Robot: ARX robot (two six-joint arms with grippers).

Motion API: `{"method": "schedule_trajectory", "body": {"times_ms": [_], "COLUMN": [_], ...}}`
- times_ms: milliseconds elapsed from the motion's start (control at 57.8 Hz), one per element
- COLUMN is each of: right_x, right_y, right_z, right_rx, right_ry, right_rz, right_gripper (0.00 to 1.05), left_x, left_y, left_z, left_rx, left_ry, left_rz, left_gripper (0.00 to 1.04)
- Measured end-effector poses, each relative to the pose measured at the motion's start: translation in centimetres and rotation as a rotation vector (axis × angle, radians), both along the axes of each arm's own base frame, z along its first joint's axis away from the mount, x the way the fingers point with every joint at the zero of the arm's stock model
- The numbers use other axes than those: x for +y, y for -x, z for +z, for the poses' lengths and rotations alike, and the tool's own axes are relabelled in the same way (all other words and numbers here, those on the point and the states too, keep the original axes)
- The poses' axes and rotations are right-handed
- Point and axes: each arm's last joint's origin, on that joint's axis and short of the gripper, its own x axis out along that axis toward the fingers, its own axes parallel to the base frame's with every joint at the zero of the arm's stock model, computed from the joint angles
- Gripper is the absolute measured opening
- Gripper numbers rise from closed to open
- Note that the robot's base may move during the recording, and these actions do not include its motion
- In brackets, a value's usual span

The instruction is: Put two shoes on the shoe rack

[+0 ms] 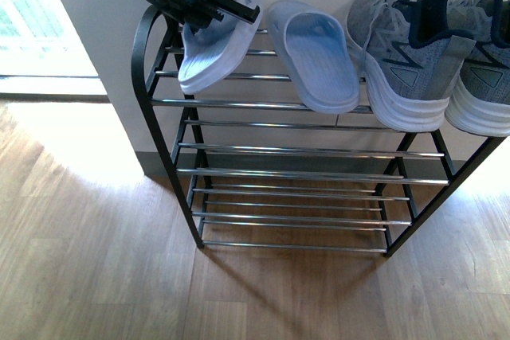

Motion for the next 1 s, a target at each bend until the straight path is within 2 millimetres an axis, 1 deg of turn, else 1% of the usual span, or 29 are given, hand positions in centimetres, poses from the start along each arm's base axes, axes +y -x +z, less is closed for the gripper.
{"method": "schedule_trajectory", "body": {"times_ms": [190,208,312,329,363,433,485,519,554,588,658,692,710,727,762,796,865,917,969,987,1004], "right_x": [0.0,0.0,0.0,0.0,0.0,0.0,0.0,0.0,0.0,0.0,0.0,0.0,0.0,0.0,0.0,0.0,0.0,0.0,0.0,0.0,0.0], "right_y": [0.0,0.0,0.0,0.0,0.0,0.0,0.0,0.0,0.0,0.0,0.0,0.0,0.0,0.0,0.0,0.0,0.0,0.0,0.0,0.0,0.0], "right_z": [0.0,0.0,0.0,0.0,0.0,0.0,0.0,0.0,0.0,0.0,0.0,0.0,0.0,0.0,0.0,0.0,0.0,0.0,0.0,0.0,0.0], "right_rx": [0.0,0.0,0.0,0.0,0.0,0.0,0.0,0.0,0.0,0.0,0.0,0.0,0.0,0.0,0.0,0.0,0.0,0.0,0.0,0.0,0.0], "right_ry": [0.0,0.0,0.0,0.0,0.0,0.0,0.0,0.0,0.0,0.0,0.0,0.0,0.0,0.0,0.0,0.0,0.0,0.0,0.0,0.0,0.0], "right_rz": [0.0,0.0,0.0,0.0,0.0,0.0,0.0,0.0,0.0,0.0,0.0,0.0,0.0,0.0,0.0,0.0,0.0,0.0,0.0,0.0,0.0], "right_gripper": [0.96,0.96,0.96,0.96,0.96,0.96,0.96,0.96,0.96,0.96,0.96,0.96,0.96,0.96,0.96,0.96,0.96,0.96,0.96,0.96,0.96], "left_x": [0.5,0.6,1.2,1.3,1.3,1.1,1.0,1.0,0.9,0.9,1.0,1.1,1.2,1.3,1.5,1.8,2.4,2.9,3.6,4.0,4.3], "left_y": [-0.3,-0.3,-0.6,-0.6,-0.6,-0.5,-0.3,-0.2,0.1,0.3,0.9,1.2,1.6,1.7,2.3,2.7,3.6,4.3,4.8,5.2,5.4], "left_z": [-0.6,-0.7,-0.7,-0.7,-0.7,-0.5,-0.3,-0.1,0.5,0.8,2.2,3.0,3.8,4.1,5.3,6.1,7.6,8.4,8.9,9.1,9.1], "left_rx": [-0.002,-0.004,-0.009,-0.008,-0.006,-0.005,-0.005,-0.004,-0.006,-0.009,-0.031,-0.044,-0.061,-0.069,-0.097,-0.119,-0.179,-0.228,-0.353,-0.425,-0.458], "left_ry": [-0.038,-0.043,-0.042,-0.041,-0.033,-0.019,-0.003,0.01,0.029,0.041,0.074,0.094,0.113,0.12,0.142,0.161,0.193,0.198,0.223,0.25,0.263], "left_rz": [0.012,0.015,0.017,0.017,0.012,0.002,-0.004,-0.005,-0.004,-0.003,0.008,0.012,0.028,0.034,0.054,0.073,0.12,0.149,0.166,0.167,0.166], "left_gripper": [0.02,0.04,0.25,0.27,0.34,0.43,0.52,0.55,0.62,0.66,0.76,0.82,0.87,0.89,0.96,0.97,0.95,0.95,0.9,0.86,0.84]}}
